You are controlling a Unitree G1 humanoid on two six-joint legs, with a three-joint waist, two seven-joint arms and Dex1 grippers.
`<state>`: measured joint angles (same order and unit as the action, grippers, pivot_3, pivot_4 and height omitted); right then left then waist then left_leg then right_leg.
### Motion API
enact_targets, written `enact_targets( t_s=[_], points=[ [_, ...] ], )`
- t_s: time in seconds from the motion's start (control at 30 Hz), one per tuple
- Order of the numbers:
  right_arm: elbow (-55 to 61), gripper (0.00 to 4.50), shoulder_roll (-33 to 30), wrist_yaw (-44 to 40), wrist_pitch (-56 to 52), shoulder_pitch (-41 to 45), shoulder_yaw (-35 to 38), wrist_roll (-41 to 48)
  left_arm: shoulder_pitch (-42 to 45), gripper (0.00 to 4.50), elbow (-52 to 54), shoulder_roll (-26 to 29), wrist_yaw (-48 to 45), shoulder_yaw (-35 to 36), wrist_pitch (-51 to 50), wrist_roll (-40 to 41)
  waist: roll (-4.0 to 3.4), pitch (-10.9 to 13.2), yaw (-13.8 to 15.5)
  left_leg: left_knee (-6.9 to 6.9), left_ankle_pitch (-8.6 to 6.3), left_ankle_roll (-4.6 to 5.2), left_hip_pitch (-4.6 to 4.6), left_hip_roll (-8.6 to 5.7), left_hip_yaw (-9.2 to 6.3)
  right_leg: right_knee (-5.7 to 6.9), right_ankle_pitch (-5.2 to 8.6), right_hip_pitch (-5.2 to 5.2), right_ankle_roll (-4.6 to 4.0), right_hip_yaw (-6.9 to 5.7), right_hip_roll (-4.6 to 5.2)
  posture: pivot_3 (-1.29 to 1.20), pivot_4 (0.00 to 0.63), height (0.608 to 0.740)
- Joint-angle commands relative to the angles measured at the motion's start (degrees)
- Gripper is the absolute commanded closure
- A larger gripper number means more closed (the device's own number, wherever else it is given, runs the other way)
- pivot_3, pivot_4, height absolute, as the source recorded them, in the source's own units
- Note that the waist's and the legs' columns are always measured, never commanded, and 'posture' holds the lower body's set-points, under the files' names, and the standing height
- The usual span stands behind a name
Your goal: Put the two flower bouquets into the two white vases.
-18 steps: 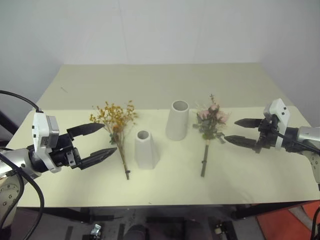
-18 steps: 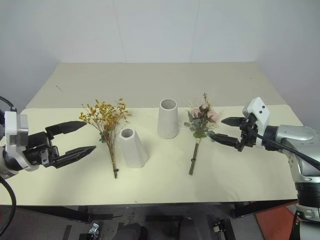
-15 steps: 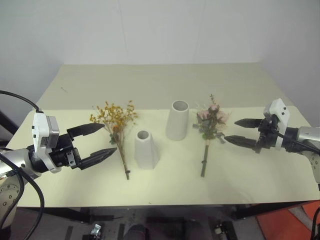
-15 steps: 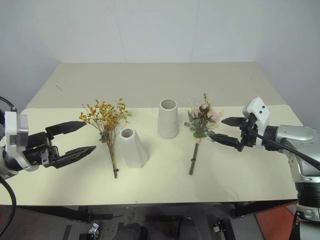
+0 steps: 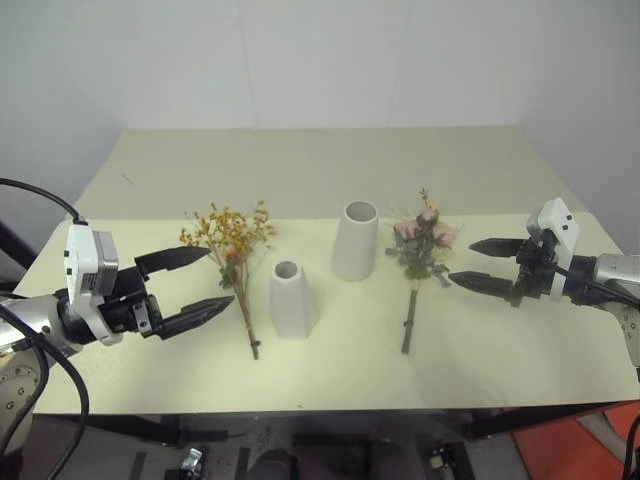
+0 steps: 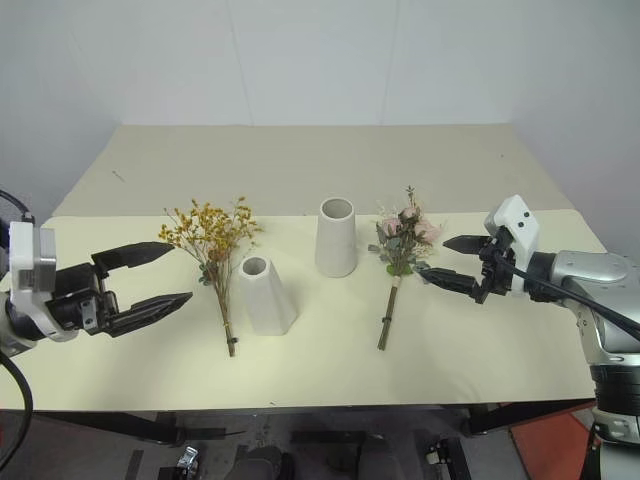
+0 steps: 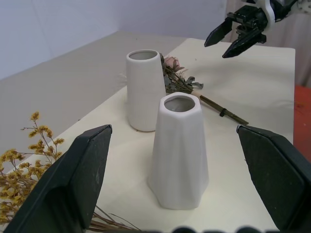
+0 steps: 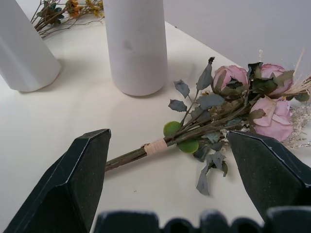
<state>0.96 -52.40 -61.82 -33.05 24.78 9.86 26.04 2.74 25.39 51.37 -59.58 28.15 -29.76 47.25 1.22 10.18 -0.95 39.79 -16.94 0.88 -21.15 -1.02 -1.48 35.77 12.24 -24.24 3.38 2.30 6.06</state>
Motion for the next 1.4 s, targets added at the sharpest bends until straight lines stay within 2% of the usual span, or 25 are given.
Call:
enact_targets(
  t_s=[0.03,0.17,0.33,0.4,0.53,0.7,1.03,1.3,1.4],
  points=[
    [1.81,0.03,-0.94,0.92,-1.38,1.39,0.69,0.51,3.19,0.0,-1.33,1.52,-2.01,-0.82,1.95,-0.61,0.0,0.0,-0.01,0.0,0.0,0.0,0.0,0.0,0.0,0.0,0.0,0.0,0.0,0.0,0.0,0.0,0.15,0.74],
    [2.14,0.03,-0.37,4.21,-5.22,2.93,0.05,0.21,6.8,0.0,-3.56,2.56,-4.66,-3.55,2.98,-1.61,0.0,0.0,-0.04,0.0,0.0,0.0,0.0,-0.01,0.0,0.0,0.0,-0.01,0.0,0.0,0.0,0.0,0.15,0.74],
    [4.04,0.03,1.59,12.58,-15.2,7.76,-1.96,-0.64,15.79,0.0,-8.67,3.31,-7.46,-8.53,3.48,-3.39,0.0,0.0,-0.07,0.01,0.0,0.0,-0.01,-0.01,0.01,0.04,0.0,-0.02,0.0,-0.01,-0.01,0.0,0.15,0.74],
    [5.01,0.03,2.19,16.7,-21.96,10.62,-4.4,-1.59,20.37,0.0,-11.13,3.09,-8.25,-11.06,3.37,-4.24,0.0,0.0,-0.06,0.01,0.0,0.0,-0.01,-0.02,0.01,0.04,0.0,-0.02,0.0,-0.02,-0.01,0.0,0.15,0.74],
    [0.14,0.03,3.19,21.12,-42.2,20.54,-10.26,-1.53,27.91,0.0,-15.97,2.41,-10.66,-15.45,3.4,-6.0,0.0,0.0,-0.26,0.01,0.0,0.0,-0.09,-0.03,-0.01,0.02,0.0,-0.09,0.0,-0.01,-0.01,0.0,0.15,0.74],
    [-4.69,0.03,5.26,22.82,-55.64,27.17,-13.83,-0.78,34.27,0.0,-20.98,1.19,-14.08,-19.42,4.86,-8.4,0.0,0.0,-0.15,0.0,0.0,0.0,-0.27,-0.03,0.02,0.07,0.0,-0.16,0.0,-0.12,-0.02,0.0,0.15,0.74],
    [-14.62,0.03,11.26,26.02,-58.36,32.86,-20.19,-3.18,43.76,0.0,-29.65,-3.75,-18.34,-24.53,8.15,-13.26,0.0,0.0,-0.36,0.12,0.01,0.0,-0.49,-0.06,0.09,0.18,-0.01,-0.24,0.01,-0.25,-0.01,0.0,0.15,0.74],
    [-20.42,0.03,16.89,28.49,-56.85,34.99,-20.36,-5.55,43.83,0.0,-30.2,-4.9,-19.27,-24.18,8.59,-14.36,0.0,-0.01,-1.44,0.27,0.06,-0.07,-1.03,-0.06,0.03,0.43,-0.02,-0.81,0.0,-0.23,-0.01,0.0,0.15,0.74],
    [-21.95,0.62,18.55,28.83,-56.26,35.66,-19.84,-6.01,43.43,0.0,-29.95,-4.84,-19.04,-23.58,8.39,-14.38,0.01,-0.01,-1.63,0.28,0.07,-0.08,-1.06,-0.06,-0.01,0.44,-0.02,-0.86,0.0,-0.23,-0.01,0.0,0.15,0.74]
  ],
)
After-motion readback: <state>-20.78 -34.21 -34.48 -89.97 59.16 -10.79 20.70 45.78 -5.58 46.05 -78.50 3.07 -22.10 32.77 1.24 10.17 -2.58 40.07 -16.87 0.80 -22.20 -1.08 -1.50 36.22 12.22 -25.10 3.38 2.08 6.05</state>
